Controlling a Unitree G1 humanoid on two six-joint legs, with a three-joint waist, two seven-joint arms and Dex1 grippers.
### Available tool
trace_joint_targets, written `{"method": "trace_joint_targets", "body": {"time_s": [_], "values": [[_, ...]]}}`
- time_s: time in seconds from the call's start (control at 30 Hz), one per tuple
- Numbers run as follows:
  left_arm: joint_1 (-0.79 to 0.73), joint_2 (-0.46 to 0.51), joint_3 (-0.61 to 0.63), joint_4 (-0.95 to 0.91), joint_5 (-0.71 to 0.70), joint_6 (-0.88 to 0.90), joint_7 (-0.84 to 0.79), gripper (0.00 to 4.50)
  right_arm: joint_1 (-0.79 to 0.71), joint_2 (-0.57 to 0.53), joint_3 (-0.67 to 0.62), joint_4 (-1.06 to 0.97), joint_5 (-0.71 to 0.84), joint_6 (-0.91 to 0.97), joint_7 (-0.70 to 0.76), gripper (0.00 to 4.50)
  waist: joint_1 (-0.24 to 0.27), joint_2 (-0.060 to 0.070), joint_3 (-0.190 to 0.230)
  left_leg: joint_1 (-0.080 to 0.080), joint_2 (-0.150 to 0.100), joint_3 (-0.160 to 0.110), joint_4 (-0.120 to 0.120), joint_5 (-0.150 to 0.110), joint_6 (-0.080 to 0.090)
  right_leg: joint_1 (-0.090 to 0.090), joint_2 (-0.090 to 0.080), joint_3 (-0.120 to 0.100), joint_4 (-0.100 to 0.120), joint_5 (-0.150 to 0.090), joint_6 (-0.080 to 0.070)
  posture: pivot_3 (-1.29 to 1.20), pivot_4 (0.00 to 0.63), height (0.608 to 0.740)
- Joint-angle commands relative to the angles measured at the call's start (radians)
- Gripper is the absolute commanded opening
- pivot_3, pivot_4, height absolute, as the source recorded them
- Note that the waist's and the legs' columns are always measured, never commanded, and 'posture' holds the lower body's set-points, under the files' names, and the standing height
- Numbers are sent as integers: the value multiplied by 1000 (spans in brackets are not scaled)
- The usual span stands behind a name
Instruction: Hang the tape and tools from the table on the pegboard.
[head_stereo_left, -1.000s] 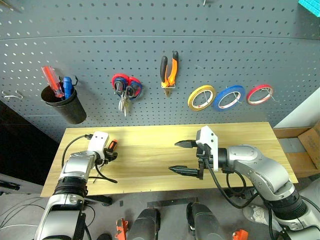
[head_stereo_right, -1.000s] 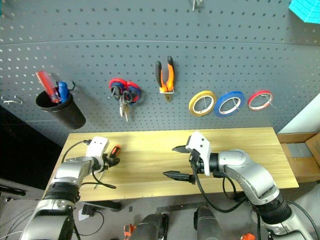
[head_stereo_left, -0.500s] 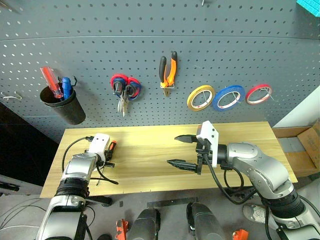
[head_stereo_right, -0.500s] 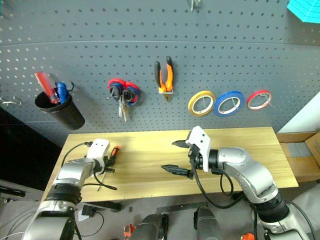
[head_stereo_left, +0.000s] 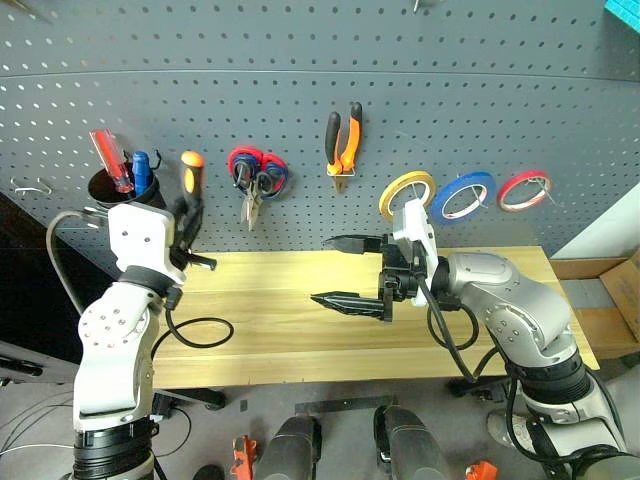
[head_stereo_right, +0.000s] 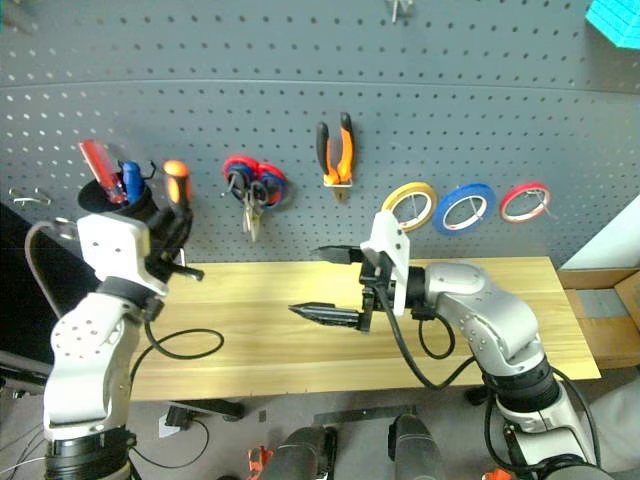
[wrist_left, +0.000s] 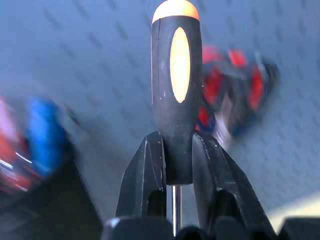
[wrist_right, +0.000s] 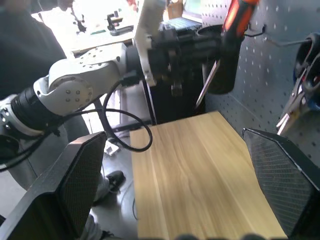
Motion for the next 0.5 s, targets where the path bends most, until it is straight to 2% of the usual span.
{"method": "trace_joint_targets", "body": {"time_s": [0.03,0.1,0.23,0.5], "values": [[-167,71,38,-16,2,-17,37,400,-29,1,-2,22,-6,-50,43,4500,10,0,0,0,0,0,0,0,0,0,0,-1,0,0,0,25,205,740],[-266,92,44,15,-9,-10,56,400,-29,-1,12,44,-23,-74,63,4500,16,-1,0,0,0,0,1,0,-1,0,0,-4,0,0,0,38,197,740],[-367,127,98,81,-32,-8,82,400,-34,13,19,51,-24,-96,85,4500,14,-1,-1,0,-1,1,0,1,-3,0,0,-4,0,0,0,38,189,740],[-333,141,127,201,-12,-84,90,400,-51,56,10,50,-34,-114,63,4500,11,-1,-1,0,0,1,0,1,-4,-2,2,-3,0,0,0,23,185,740]]}}
